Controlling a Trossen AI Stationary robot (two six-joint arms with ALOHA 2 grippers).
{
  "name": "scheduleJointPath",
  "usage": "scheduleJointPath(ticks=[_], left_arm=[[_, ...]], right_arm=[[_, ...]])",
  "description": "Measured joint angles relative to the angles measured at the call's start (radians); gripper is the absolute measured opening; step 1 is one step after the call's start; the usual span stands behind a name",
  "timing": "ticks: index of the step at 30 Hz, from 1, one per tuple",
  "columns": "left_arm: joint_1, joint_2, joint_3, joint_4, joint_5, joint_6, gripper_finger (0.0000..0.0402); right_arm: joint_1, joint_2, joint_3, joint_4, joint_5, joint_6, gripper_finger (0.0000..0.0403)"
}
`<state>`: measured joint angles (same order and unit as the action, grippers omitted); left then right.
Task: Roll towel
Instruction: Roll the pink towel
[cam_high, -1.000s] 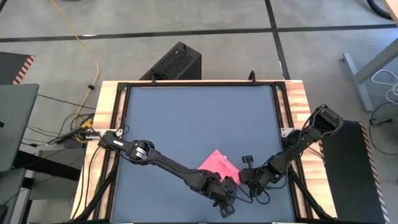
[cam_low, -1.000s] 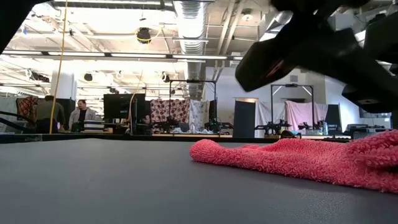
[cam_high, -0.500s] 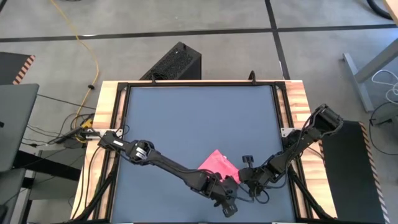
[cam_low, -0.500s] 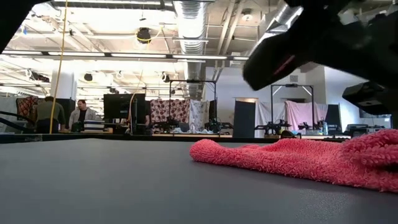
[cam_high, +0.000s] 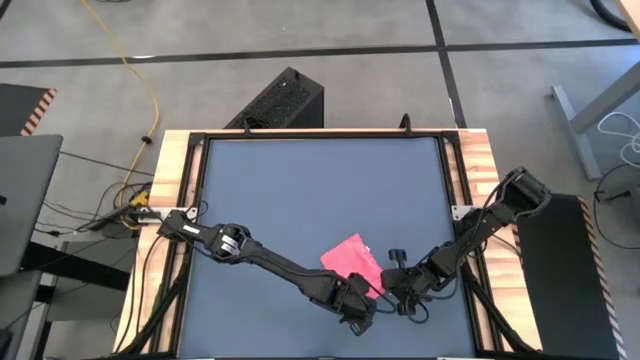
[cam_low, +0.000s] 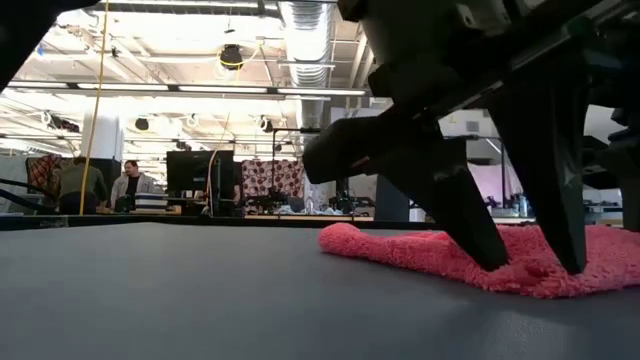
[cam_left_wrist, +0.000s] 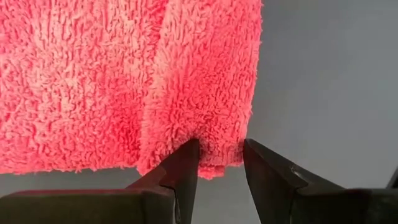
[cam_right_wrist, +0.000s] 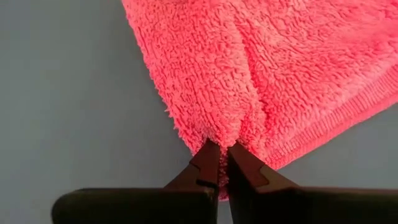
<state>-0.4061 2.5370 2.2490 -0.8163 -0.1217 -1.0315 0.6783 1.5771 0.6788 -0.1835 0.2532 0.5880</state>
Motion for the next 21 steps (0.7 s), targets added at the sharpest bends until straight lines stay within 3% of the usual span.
scheduleJointPath(ticks=[4, 8, 21], left_arm=[[0.004, 0.000, 0.000, 0.004, -0.010, 0.021, 0.0122], [0.012, 0.000, 0.000, -0.023, -0.008, 0.035, 0.0122], [0.013, -0.004, 0.002, -0.316, -0.011, 0.084, 0.0121]], right_arm=[[-0.002, 0.000, 0.001, 0.004, -0.048, 0.007, 0.0037], [-0.025, -0.001, 0.005, 0.010, -0.133, 0.114, 0.0037], [-0.100, -0.001, 0.008, 0.021, -0.193, 0.145, 0.0037]])
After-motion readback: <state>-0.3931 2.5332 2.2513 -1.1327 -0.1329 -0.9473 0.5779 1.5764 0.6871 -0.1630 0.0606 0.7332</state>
